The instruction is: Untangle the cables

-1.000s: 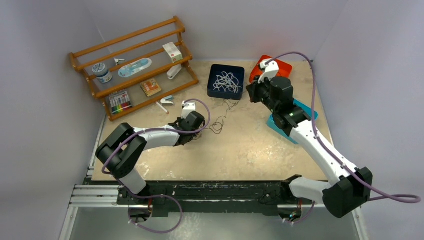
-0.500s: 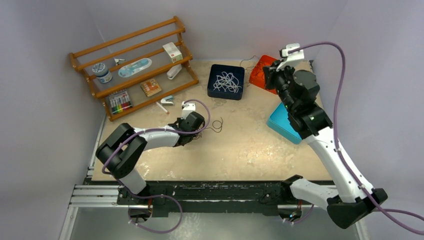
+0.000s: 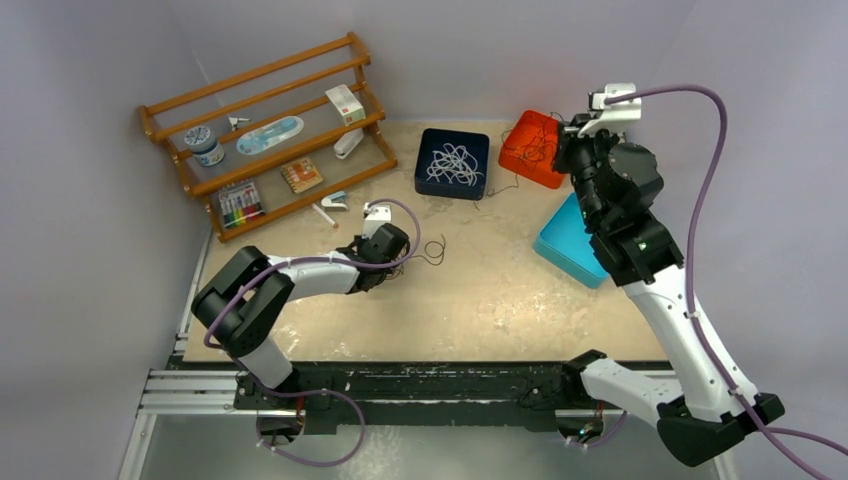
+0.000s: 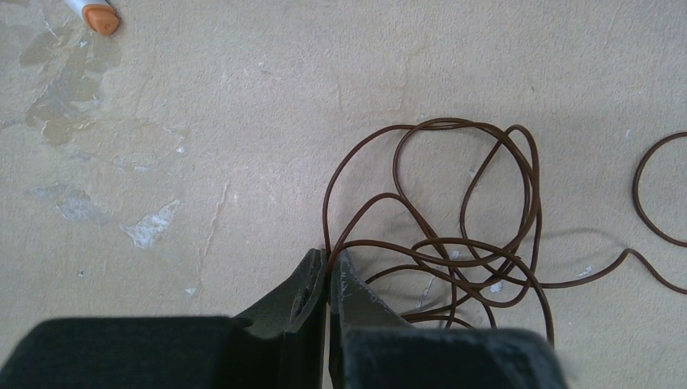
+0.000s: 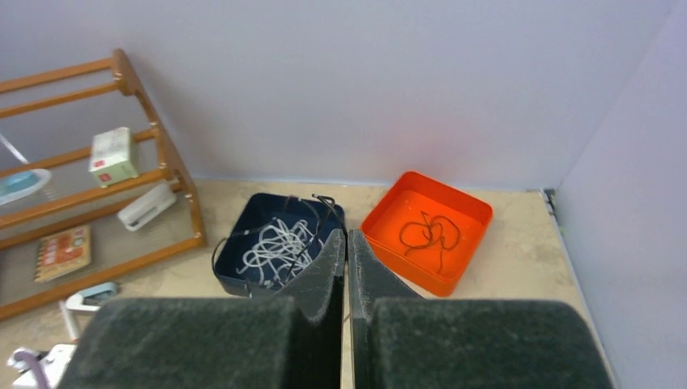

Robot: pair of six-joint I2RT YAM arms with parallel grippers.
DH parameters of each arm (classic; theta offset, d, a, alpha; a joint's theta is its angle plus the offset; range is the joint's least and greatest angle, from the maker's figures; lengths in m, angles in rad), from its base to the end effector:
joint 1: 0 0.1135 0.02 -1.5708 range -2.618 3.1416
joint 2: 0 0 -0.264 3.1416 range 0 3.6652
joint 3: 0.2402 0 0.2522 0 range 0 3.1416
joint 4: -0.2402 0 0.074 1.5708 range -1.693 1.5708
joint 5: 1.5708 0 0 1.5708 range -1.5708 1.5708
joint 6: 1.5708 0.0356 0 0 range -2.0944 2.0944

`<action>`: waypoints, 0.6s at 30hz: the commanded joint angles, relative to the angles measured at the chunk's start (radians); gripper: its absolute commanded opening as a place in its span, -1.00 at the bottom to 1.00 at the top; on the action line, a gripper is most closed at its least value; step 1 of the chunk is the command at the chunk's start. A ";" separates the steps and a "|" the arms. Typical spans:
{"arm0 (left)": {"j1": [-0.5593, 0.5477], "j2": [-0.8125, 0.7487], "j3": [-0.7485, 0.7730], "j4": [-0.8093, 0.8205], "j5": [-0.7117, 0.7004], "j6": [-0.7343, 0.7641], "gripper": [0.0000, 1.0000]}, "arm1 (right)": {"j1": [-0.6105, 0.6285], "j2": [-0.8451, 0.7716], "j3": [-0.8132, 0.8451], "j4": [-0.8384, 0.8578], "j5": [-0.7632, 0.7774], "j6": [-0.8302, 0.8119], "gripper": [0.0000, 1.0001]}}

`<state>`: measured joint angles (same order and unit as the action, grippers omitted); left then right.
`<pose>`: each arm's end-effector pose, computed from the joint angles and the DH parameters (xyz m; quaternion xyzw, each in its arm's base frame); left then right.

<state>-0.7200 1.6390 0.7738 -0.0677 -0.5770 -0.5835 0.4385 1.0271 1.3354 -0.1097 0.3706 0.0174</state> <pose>0.2416 -0.1861 0.1459 -0.0269 0.9143 0.0324 0.4029 0.1899 0.0748 0.4921 0.0093 0.6387 0.0582 0.7672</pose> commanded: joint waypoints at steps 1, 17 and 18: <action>0.005 0.002 0.010 0.028 0.016 -0.005 -1.00 | -0.011 0.001 -0.039 0.034 0.140 0.014 -1.00; 0.006 0.023 0.035 0.015 0.037 0.016 -1.00 | -0.365 -0.024 -0.247 -0.023 0.158 0.261 -1.00; 0.006 0.023 0.034 0.015 0.038 0.016 -1.00 | -0.373 -0.032 -0.261 -0.021 0.170 0.273 -1.00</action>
<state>-0.7200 1.6470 0.7837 -0.0669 -0.5606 -0.5816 0.0910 1.0500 1.1046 -0.1776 0.4843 0.2115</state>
